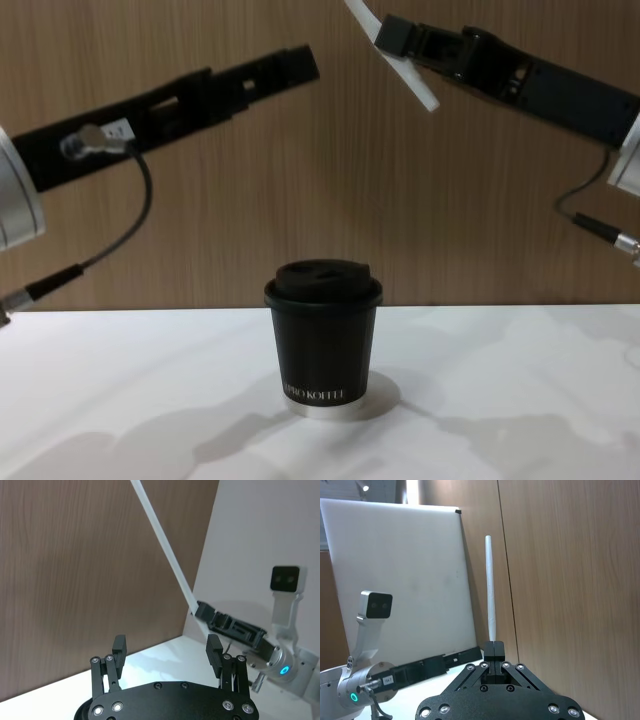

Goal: Pick up the straw with one hand, pass it to the other hand, and insert it into the cup.

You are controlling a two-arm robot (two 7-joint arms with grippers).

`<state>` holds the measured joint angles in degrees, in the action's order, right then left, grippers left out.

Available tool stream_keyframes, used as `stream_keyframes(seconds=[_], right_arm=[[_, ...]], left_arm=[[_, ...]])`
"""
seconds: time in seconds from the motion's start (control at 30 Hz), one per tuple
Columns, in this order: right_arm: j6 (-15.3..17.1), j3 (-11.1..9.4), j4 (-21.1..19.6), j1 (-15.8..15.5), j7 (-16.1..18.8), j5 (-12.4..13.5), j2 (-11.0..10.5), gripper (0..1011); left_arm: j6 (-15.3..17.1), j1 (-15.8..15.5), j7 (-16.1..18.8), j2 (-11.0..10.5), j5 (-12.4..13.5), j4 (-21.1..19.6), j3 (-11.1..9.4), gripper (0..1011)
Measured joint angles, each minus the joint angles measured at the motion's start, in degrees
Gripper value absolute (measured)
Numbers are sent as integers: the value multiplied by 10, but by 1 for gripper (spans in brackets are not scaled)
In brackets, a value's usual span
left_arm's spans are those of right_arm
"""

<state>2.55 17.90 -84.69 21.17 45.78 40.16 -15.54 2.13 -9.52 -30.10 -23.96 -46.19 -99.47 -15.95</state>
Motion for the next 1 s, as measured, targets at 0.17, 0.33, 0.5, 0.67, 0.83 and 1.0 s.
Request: stream_keyframes(seconds=[0.17, 0.33, 0.5, 0.67, 0.83, 1.0], right_arm=[[0, 0, 0, 0, 0, 0, 0, 0], [0, 0, 0, 0, 0, 0, 0, 0], [0, 0, 0, 0, 0, 0, 0, 0], [0, 0, 0, 0, 0, 0, 0, 0], [0, 0, 0, 0, 0, 0, 0, 0], [0, 0, 0, 0, 0, 0, 0, 0]], left_arm=[[-6, 3, -16, 2, -26, -1, 8, 1000], [-9, 3, -31, 6, -48, 2, 12, 1000], [-8, -4, -46, 14, -76, 12, 13, 1000], [-4, -15, -53, 22, -93, 25, 10, 999], [3, -33, -55, 32, -107, 47, 2, 1000], [9, -51, -56, 41, -116, 68, -6, 1000]])
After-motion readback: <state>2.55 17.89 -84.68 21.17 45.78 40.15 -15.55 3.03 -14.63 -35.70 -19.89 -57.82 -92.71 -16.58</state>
